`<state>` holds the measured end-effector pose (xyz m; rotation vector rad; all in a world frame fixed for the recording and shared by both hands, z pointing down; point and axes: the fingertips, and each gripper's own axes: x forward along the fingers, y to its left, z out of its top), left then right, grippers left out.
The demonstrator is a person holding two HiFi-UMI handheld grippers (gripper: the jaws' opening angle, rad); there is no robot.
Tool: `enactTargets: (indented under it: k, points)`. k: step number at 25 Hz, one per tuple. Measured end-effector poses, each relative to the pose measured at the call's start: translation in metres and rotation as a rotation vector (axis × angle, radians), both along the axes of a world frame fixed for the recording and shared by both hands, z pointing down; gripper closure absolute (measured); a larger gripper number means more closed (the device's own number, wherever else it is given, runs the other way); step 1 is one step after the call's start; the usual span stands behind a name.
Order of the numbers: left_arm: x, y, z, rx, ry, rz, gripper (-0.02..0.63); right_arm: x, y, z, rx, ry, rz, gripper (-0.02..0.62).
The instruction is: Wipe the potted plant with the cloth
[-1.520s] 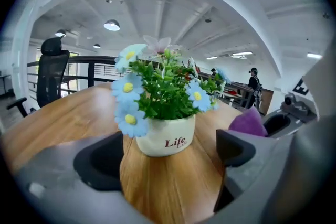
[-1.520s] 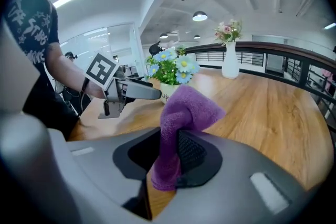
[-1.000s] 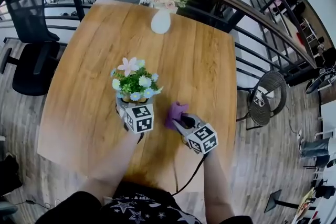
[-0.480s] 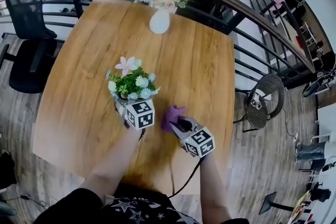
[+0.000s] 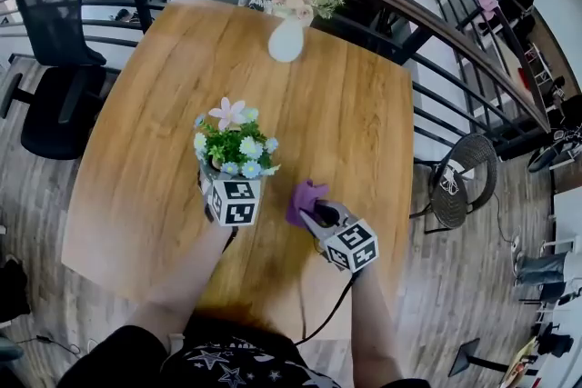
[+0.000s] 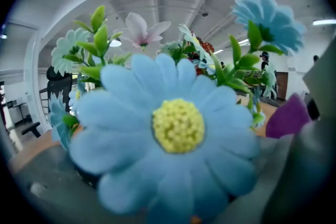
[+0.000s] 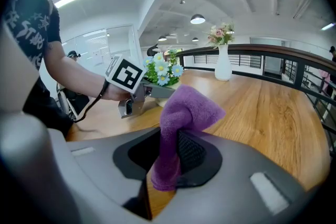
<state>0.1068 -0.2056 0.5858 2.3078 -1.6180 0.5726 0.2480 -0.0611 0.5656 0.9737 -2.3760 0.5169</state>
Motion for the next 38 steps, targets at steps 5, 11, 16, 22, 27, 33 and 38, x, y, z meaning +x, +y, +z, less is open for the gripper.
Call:
enactTargets:
  k: [5,11,16,22,27,33,38]
  points:
    - [-0.004,0.012,0.002,-0.022,-0.005,0.204,0.023,-0.006,-0.03,-0.011,0.04,0.0,-0.02,0.514]
    - [-0.008,0.025,0.005,-0.041,-0.019,0.438,0.023,-0.032,-0.061,-0.015,0.066,0.079,-0.179,0.514]
    - [-0.013,0.028,-0.007,0.008,-0.034,0.635,0.023,-0.062,-0.096,-0.021,0.087,0.119,-0.331,0.514]
    - [-0.017,0.028,-0.008,0.04,-0.016,0.832,0.023,-0.092,-0.133,-0.001,0.06,0.218,-0.508,0.514]
    - [-0.022,0.031,-0.011,0.048,-0.011,0.976,0.023,-0.11,-0.153,0.007,0.037,0.277,-0.653,0.515]
    - [-0.033,0.035,0.0,0.012,0.001,1.115,0.023,-0.134,-0.171,0.014,0.036,0.333,-0.824,0.515]
    - [-0.034,0.035,-0.001,0.006,-0.002,1.173,0.023,-0.154,-0.169,0.023,0.089,0.435,-0.998,0.515]
